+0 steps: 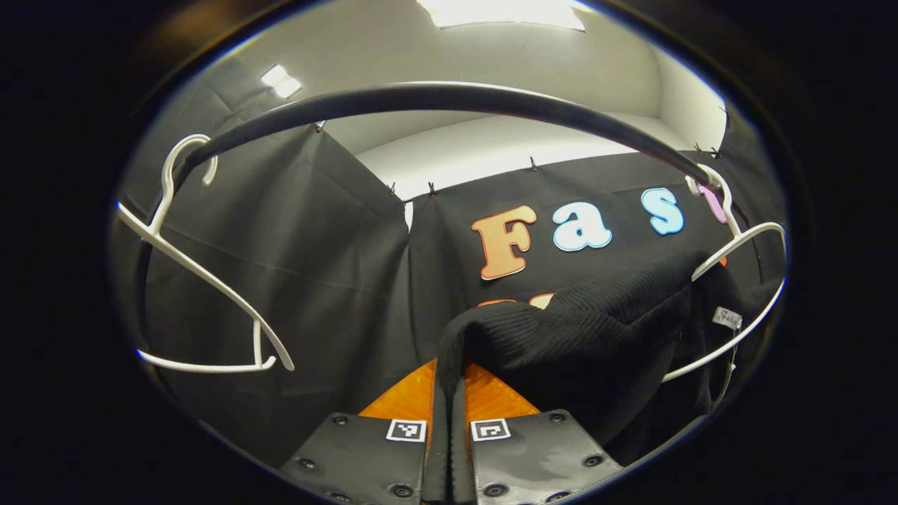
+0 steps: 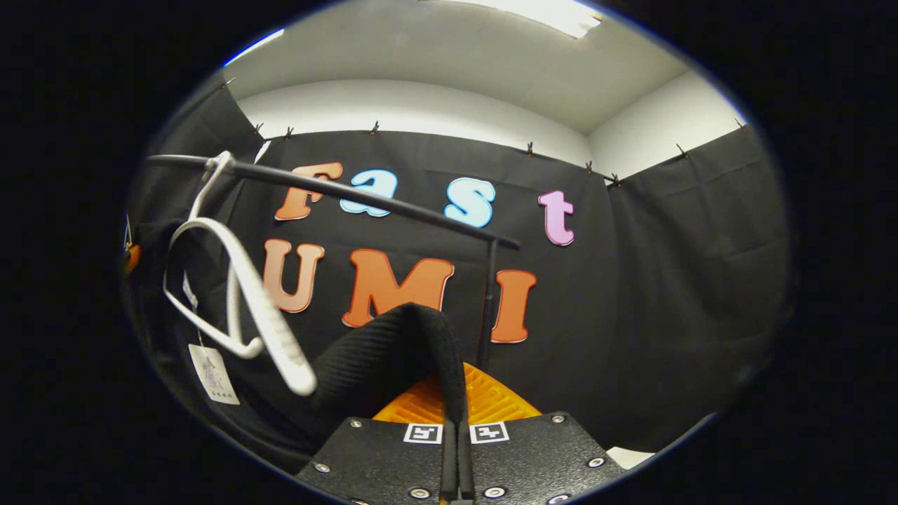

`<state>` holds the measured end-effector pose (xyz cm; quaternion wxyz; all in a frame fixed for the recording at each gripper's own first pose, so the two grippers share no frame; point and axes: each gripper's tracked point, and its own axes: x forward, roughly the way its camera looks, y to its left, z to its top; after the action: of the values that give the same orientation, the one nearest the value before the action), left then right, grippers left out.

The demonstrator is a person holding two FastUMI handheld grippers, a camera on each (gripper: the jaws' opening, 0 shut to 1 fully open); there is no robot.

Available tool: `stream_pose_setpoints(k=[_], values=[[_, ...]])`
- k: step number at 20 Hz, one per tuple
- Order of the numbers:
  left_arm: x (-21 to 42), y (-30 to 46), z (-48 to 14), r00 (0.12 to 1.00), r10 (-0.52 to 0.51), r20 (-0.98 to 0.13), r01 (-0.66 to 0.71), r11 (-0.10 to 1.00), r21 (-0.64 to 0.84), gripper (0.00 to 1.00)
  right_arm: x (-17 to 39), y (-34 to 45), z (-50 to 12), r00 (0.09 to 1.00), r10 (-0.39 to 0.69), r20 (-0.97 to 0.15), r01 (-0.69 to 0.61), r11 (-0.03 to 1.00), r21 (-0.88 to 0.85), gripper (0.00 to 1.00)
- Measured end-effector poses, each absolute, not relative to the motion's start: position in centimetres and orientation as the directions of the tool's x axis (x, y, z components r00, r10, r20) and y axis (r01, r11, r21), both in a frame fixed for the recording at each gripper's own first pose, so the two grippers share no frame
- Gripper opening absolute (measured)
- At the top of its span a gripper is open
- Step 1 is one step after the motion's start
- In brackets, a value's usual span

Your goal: Grasp the clothes on the hanger with both hands and then place them into the laundry hamper below.

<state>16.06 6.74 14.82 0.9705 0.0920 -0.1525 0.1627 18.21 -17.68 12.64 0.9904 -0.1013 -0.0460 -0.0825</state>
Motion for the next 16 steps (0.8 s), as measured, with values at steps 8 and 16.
stream_pose_setpoints(k=[8,16], values=[[17.2,9.6,15.2,0.886,0.331,0.326,-0.401,0.898,0.179,0.07,14.1,-7.4,7.1,0.999,0.0,0.049,0.006,0.992,-0.127,0.0],[16.6,13.2,13.2,0.879,0.383,0.284,-0.441,0.88,0.179,0.07,12.4,-3.3,5.9,0.997,0.062,0.036,-0.058,0.994,-0.095,0.0]])
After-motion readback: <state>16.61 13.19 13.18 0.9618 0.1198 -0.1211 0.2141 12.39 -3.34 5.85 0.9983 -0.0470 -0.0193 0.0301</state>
